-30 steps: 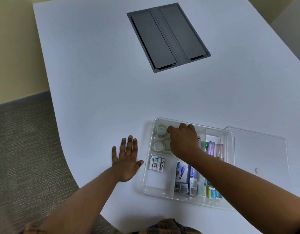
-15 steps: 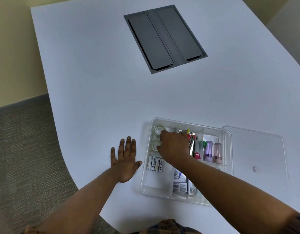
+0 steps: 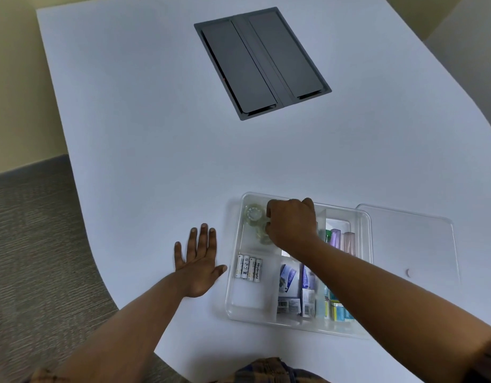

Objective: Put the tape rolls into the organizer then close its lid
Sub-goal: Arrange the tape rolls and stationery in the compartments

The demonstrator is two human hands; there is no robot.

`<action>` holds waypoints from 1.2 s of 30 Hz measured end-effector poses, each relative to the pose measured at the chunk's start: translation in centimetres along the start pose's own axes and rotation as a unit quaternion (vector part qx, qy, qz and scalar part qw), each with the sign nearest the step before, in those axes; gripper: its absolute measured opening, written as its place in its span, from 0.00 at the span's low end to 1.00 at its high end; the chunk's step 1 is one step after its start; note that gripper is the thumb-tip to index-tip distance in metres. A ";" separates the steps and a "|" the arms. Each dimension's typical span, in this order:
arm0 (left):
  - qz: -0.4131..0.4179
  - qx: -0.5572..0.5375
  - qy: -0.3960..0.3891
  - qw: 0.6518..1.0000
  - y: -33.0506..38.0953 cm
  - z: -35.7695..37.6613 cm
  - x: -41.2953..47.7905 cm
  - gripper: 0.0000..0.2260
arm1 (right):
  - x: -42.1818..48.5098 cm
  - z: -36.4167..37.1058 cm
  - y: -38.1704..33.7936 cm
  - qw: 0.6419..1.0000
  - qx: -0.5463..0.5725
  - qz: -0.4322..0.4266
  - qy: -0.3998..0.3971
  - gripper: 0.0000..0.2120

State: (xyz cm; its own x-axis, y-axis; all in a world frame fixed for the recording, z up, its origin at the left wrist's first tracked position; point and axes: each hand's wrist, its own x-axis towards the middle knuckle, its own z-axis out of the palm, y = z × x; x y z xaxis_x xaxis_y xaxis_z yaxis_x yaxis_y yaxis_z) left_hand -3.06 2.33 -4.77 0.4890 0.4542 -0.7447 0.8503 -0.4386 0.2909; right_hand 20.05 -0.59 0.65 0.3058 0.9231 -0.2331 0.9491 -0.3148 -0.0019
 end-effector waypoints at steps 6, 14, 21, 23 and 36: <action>-0.006 0.004 0.007 1.000 0.1 0.1 -0.1 0.36 | 0.2 0.6 0.0 0.999 -0.031 -0.032 -0.026 0.06; -0.005 0.003 0.013 1.000 -0.1 0.4 0.2 0.36 | -0.4 1.3 -0.1 0.996 0.002 -0.018 -0.083 0.12; -0.002 0.004 0.019 1.000 -0.4 0.5 0.5 0.36 | -1.2 1.5 -0.5 0.993 0.014 -0.014 -0.113 0.14; -0.003 0.003 0.019 1.000 -0.3 0.6 0.5 0.36 | -1.4 1.4 -0.7 0.992 0.028 -0.001 -0.125 0.14; -0.002 0.001 0.025 1.000 -0.5 0.9 0.6 0.37 | -1.9 -0.3 -0.8 0.951 0.147 -0.008 -0.271 0.25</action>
State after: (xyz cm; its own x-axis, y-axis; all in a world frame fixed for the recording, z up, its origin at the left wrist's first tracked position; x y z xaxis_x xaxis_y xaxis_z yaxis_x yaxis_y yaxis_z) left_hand -3.37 2.17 -5.92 0.4944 0.4944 -0.7150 0.8523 -0.4373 0.2869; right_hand 18.77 -2.04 1.40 0.1329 0.7037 -0.6979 0.8670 -0.4238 -0.2621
